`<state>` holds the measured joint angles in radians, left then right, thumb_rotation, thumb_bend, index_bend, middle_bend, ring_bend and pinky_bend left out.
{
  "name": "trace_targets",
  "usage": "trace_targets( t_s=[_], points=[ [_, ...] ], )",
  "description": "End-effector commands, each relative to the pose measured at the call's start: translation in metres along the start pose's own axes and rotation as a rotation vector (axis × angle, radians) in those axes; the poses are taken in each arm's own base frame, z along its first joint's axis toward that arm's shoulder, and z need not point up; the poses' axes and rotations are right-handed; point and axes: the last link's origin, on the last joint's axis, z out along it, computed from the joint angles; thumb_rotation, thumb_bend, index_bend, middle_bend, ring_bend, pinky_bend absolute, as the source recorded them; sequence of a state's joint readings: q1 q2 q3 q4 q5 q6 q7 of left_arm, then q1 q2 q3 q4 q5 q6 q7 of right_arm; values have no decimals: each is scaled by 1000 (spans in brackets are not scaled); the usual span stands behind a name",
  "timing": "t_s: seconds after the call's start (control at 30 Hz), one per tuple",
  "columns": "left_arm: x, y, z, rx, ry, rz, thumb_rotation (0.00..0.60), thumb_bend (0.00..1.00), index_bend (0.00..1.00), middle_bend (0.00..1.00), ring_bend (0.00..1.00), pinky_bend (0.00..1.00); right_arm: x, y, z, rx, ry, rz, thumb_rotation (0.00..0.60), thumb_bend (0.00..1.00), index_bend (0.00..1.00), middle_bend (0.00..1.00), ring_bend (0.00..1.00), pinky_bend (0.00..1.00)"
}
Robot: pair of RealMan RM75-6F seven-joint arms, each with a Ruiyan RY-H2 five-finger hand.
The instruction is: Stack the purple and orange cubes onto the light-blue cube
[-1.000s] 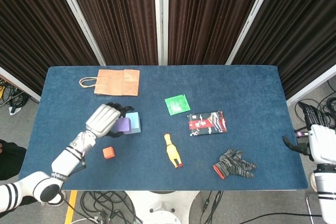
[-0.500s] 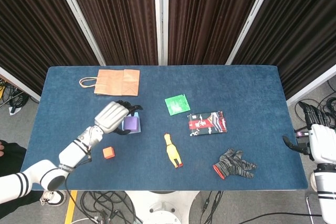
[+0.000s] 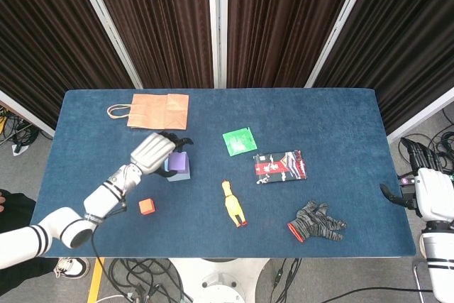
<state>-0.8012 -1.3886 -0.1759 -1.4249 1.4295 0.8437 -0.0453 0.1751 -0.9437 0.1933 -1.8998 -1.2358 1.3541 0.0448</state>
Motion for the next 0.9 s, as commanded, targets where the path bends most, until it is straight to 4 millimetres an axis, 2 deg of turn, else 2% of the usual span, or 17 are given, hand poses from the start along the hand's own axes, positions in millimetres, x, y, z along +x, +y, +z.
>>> trace_targets(
  t_s=[0.03, 0.9],
  points=[
    [-2, -3, 3, 14, 1, -8, 600, 282, 287, 586, 343, 345, 0, -1, 0, 0, 0, 0, 600, 159, 21, 70, 0, 0],
    [-15, -10, 9, 43, -21, -7, 600, 283, 287, 586, 343, 346, 1, 0, 1, -3, -2, 3, 600, 159, 20, 70, 0, 0]
  ],
)
